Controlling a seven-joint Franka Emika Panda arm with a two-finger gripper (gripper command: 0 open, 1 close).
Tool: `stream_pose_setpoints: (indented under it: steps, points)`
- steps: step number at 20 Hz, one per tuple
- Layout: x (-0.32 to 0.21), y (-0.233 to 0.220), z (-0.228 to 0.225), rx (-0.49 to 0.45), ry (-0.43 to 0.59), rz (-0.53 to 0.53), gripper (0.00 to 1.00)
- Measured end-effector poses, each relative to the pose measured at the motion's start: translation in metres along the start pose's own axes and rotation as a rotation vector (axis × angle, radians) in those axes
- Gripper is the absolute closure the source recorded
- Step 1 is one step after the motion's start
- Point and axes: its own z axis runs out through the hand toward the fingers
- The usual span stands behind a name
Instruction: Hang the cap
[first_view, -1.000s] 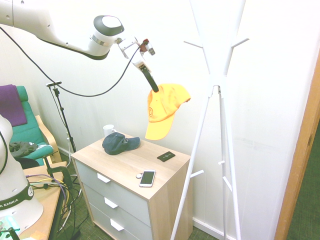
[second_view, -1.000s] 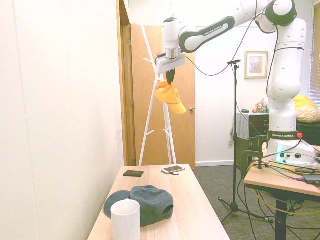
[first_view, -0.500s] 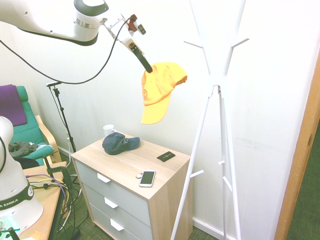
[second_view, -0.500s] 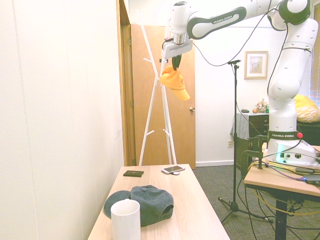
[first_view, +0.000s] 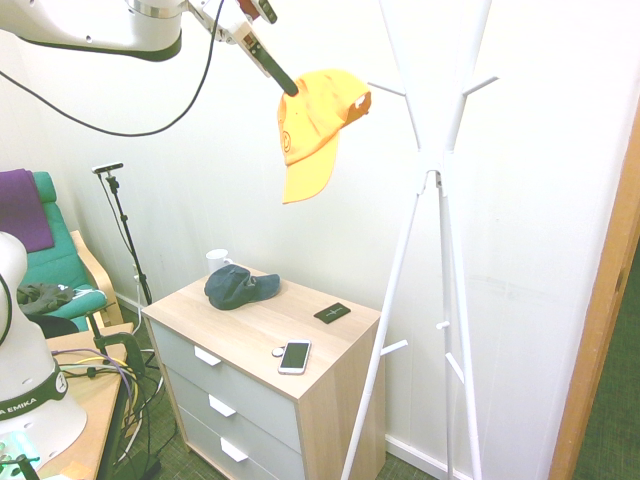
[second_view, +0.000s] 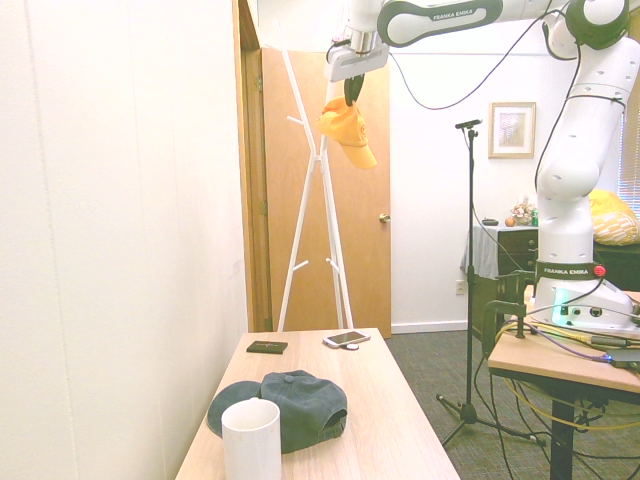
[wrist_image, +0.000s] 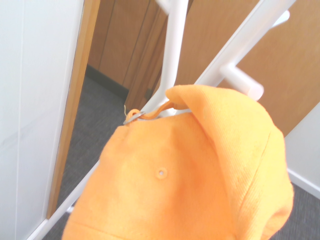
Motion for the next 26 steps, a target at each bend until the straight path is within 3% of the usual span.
stream_pose_setpoints:
  steps: [13,26]
  points:
    - [0.032,-0.014,-0.035,0.041,0.049,0.009,1.00]
    - [0.039,-0.024,0.049,-0.045,-0.026,0.016,1.00]
